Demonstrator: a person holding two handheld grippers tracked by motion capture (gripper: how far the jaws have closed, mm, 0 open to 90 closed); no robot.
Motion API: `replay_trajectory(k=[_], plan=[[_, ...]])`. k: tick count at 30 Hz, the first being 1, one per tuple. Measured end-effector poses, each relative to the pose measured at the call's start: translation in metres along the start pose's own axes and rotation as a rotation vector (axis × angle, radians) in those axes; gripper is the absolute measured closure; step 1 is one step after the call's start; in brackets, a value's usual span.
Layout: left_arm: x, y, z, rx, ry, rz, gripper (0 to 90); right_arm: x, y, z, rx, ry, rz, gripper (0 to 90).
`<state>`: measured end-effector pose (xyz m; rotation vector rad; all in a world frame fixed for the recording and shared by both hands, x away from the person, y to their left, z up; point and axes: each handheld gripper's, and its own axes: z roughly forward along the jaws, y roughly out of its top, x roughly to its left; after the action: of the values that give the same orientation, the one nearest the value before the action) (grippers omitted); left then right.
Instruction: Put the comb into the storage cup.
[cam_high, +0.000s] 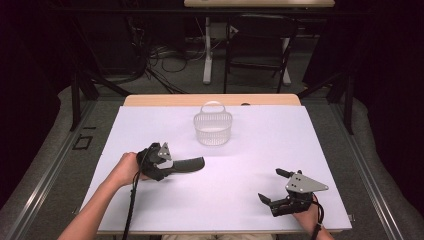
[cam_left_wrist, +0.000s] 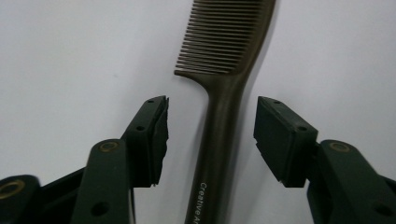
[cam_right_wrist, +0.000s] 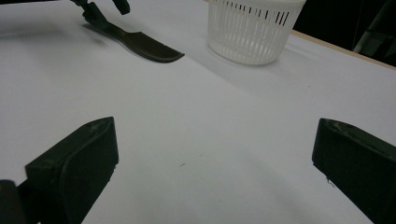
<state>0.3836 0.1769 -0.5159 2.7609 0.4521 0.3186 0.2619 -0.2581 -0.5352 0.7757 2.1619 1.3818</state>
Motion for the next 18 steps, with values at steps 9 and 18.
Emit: replay_trajectory(k=[9, 18], plan=[[0.006, 0.009, 0.005, 0.077, -0.066, 0.046, 62.9, -0.001, 0.0, 0.0, 0.005, 0.002, 0.002, 0.2], [0.009, 0.014, 0.012, 0.146, -0.106, 0.074, 67.0, -0.001, -0.001, 0.001, 0.009, 0.003, 0.006, 0.2]])
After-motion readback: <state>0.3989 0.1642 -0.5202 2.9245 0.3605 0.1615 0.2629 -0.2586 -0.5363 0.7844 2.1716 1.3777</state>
